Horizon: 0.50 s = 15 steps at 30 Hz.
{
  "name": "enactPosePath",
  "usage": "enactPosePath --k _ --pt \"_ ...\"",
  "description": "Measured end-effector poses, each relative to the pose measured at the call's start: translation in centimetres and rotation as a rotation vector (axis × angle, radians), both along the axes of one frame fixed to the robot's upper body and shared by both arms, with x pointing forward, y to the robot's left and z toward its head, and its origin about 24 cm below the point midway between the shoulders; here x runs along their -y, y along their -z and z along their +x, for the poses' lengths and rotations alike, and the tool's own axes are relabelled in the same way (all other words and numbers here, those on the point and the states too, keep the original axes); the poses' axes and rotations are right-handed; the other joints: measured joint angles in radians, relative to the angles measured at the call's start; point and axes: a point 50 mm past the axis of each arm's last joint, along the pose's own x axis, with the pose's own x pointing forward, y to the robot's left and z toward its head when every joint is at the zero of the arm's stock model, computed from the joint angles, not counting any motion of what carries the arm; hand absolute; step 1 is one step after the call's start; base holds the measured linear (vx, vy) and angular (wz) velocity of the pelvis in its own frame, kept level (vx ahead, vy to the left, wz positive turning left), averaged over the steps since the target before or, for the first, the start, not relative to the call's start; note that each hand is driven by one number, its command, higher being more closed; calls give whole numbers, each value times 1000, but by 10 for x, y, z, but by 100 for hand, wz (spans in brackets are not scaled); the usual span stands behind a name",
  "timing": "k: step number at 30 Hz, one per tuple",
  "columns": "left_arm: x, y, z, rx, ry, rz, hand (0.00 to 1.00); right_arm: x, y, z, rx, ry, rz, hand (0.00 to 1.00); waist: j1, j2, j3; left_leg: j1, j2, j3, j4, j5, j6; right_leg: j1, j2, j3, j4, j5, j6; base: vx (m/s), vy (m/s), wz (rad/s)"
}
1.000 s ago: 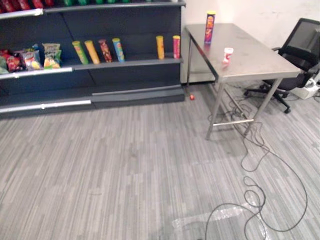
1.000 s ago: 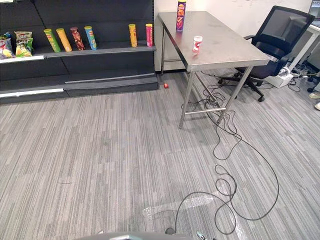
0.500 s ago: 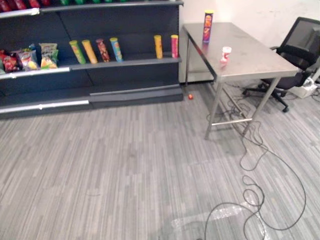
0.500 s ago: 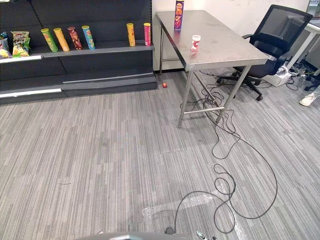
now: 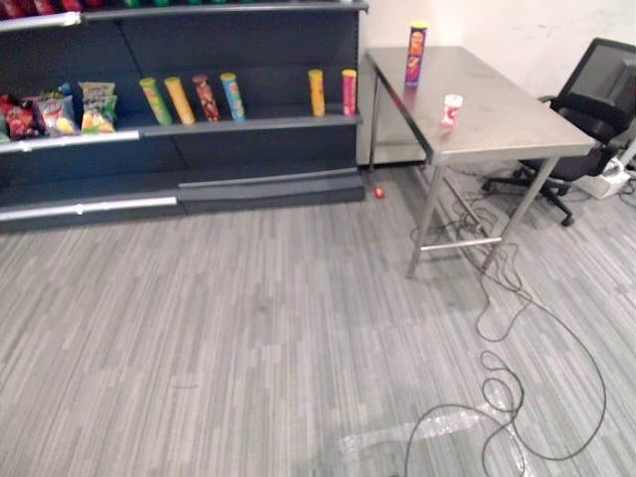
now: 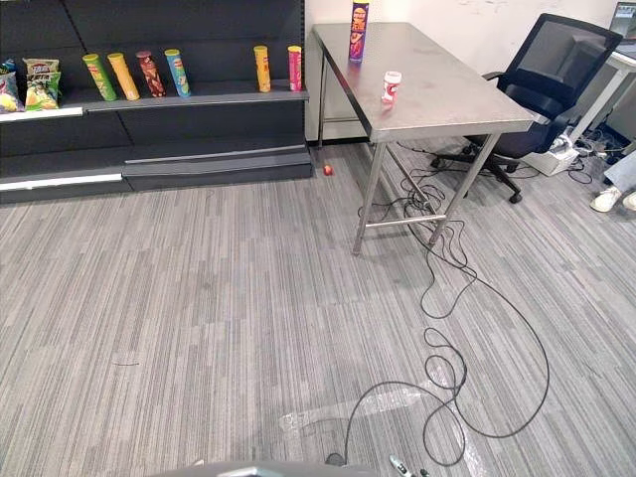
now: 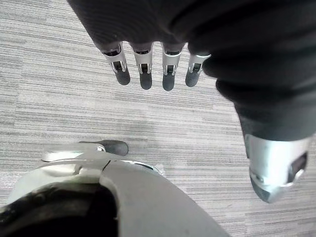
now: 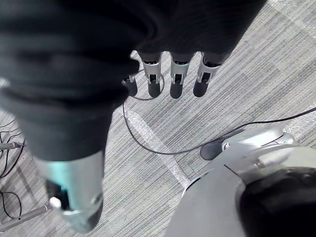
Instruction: Put the gum and the chips on the shelf.
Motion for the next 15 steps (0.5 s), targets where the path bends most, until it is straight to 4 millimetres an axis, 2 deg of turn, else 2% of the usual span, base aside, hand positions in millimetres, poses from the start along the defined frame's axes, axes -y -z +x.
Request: enactPosePath --k 4,5,7,8,9,10,11,13,15 --pt "-3 -1 7 20 -27 12 0 -1 -1 12 35 20 7 0 -3 -10 38 -31 -2 -21 28 0 -6 -64 -13 -16 105 -47 -10 -21 -21 13" --pt "-4 -2 9 31 -46 12 0 -1 -1 13 38 19 8 0 -2 -15 51 -31 -2 -21 34 -5 -15 -77 -18 -17 144 -71 -12 -57 -51 17" --pt "-8 -3 12 49 -102 13 0 -3 -1 15 42 8 11 0 0 -32 61 -86 -3 -21 124 -50 -54 -116 -34 -22 217 -120 -16 -54 -53 17" --pt "-8 -3 14 59 -126 8 0 -3 -1 17 45 -7 11 0 1 -33 71 -137 10 -19 230 -91 -73 -135 -38 -27 257 -149 -27 -22 -55 18" --pt "-9 -3 14 65 -136 6 0 -4 -2 19 50 -8 13 0 1 -36 78 -155 13 -11 284 -97 -83 -133 -41 -31 265 -160 -30 -27 -84 28" --pt "-10 -4 18 84 -151 6 0 -4 -2 20 55 -6 14 0 0 -40 94 -218 22 8 429 -96 -82 -127 -49 -41 278 -170 -38 -4 -82 26" --pt "-8 -5 23 115 -208 -11 0 -2 -2 21 62 -9 12 0 6 -32 114 -295 42 10 603 -87 -85 -109 -50 -45 294 -184 -41 3 -62 22" --pt "-7 -5 24 135 -277 -28 0 -2 -2 21 63 -17 14 0 9 -30 130 -368 66 8 756 -110 -68 -88 -58 -51 315 -210 -40 38 14 8" --pt "-5 -5 25 148 -303 -49 0 -1 -3 23 71 -18 11 0 9 -26 133 -407 89 14 750 -127 -64 -72 -76 -50 319 -224 -31 80 75 5"
